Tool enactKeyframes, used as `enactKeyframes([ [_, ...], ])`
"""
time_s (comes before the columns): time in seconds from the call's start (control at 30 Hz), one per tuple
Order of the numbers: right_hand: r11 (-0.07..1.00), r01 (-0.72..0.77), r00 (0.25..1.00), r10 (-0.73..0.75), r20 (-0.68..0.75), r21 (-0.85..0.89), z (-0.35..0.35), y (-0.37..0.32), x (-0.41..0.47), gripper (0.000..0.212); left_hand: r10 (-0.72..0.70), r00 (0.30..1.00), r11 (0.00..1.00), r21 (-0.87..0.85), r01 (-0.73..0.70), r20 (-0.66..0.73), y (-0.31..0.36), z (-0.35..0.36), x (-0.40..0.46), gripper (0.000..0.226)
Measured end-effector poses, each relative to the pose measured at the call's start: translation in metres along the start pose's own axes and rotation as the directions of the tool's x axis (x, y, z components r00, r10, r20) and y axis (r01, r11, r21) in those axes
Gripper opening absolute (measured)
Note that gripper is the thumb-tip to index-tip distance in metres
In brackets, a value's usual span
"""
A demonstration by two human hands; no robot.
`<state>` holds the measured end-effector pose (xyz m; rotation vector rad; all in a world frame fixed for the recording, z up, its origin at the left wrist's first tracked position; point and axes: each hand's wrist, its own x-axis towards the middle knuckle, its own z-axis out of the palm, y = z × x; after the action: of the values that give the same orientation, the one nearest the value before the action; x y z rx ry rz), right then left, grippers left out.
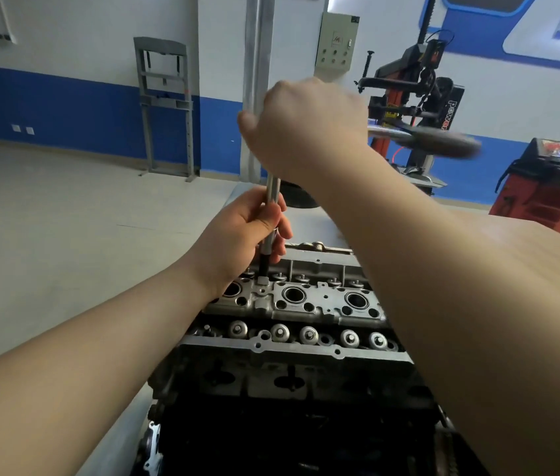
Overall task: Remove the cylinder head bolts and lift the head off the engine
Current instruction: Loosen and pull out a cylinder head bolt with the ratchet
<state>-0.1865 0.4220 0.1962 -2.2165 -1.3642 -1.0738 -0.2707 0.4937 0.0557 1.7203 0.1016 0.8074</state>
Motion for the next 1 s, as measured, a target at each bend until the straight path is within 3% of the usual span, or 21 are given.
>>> enactKeyframes([
  [0.07,0.98,0.019,0.999,-0.027,-0.034,-0.201,-0.001,-0.008,-0.001,0.045,0.002,1.0,1.0,0.0,-0.002,-0.024,-0.001,0.0,0.002,0.024],
  [0.13,0.972,0.122,0.983,-0.147,-0.114,-0.201,0.001,-0.013,-0.003,0.049,-0.001,0.999,0.999,-0.033,0.0,-0.035,-0.001,-0.002,0.0,0.019],
  [0.2,0.979,0.2,0.973,-0.202,-0.112,-0.027,0.004,-0.005,-0.003,0.049,-0.012,1.0,0.998,-0.065,0.011,-0.017,0.0,-0.001,-0.002,0.026],
  [0.23,0.964,0.215,0.976,-0.207,-0.066,0.154,0.006,0.005,-0.002,0.044,-0.015,1.0,0.997,-0.076,0.014,-0.008,0.0,0.0,-0.003,0.029],
  [0.3,0.804,0.104,0.991,-0.136,0.011,0.586,0.009,0.02,-0.002,0.035,-0.019,1.0,0.998,-0.063,0.019,-0.002,0.0,0.002,-0.002,0.026],
  [0.33,0.744,0.054,0.994,-0.106,0.039,0.666,0.009,0.023,-0.002,0.033,-0.02,1.0,0.999,-0.046,0.02,-0.003,0.0,0.003,-0.001,0.024],
  [0.4,0.844,0.048,0.996,-0.082,0.04,0.535,0.008,0.018,0.0,0.039,-0.019,1.0,0.999,-0.033,0.018,-0.018,-0.002,0.003,0.0,0.021],
  [0.47,0.984,0.038,0.999,-0.039,0.001,0.174,0.006,0.007,0.005,0.041,-0.015,0.999,0.999,-0.035,0.014,-0.042,-0.003,0.002,0.002,0.022],
  [0.53,0.996,0.041,0.999,-0.043,-0.017,-0.084,0.001,-0.001,0.006,0.029,-0.001,0.998,1.0,-0.008,0.001,-0.07,-0.004,0.001,0.002,0.023],
  [0.6,0.973,0.076,0.997,-0.072,0.025,-0.218,-0.002,-0.01,0.005,0.018,0.012,0.995,1.0,0.014,-0.011,-0.099,-0.005,0.0,0.002,0.022],
  [0.73,0.981,0.162,0.986,-0.164,-0.013,-0.11,-0.002,-0.006,0.006,0.044,0.032,0.996,0.999,0.034,-0.03,-0.081,-0.002,0.0,-0.001,0.021],
  [0.8,0.965,0.207,0.976,-0.216,0.036,0.16,-0.001,0.006,0.005,0.036,0.015,0.999,1.0,-0.008,-0.015,-0.042,0.0,0.002,-0.003,0.027],
  [0.87,0.872,0.15,0.975,-0.209,0.077,0.466,-0.002,0.013,0.002,0.031,-0.019,1.0,0.999,-0.043,0.018,-0.009,0.002,0.003,-0.003,0.028],
  [0.9,0.855,0.129,0.977,-0.197,0.085,0.502,-0.002,0.014,0.003,0.032,-0.031,0.999,0.999,-0.035,0.031,-0.006,0.002,0.004,-0.002,0.027],
  [0.93,0.892,0.117,0.981,-0.173,0.09,0.438,-0.001,0.014,0.004,0.034,-0.038,0.999,0.999,-0.018,0.038,-0.008,0.001,0.004,-0.001,0.026],
  [1.0,0.989,0.073,0.993,-0.084,0.085,0.13,0.003,0.009,0.009,0.03,-0.038,0.999,0.999,0.015,0.038,-0.022,-0.001,0.004,0.003,0.028],
])
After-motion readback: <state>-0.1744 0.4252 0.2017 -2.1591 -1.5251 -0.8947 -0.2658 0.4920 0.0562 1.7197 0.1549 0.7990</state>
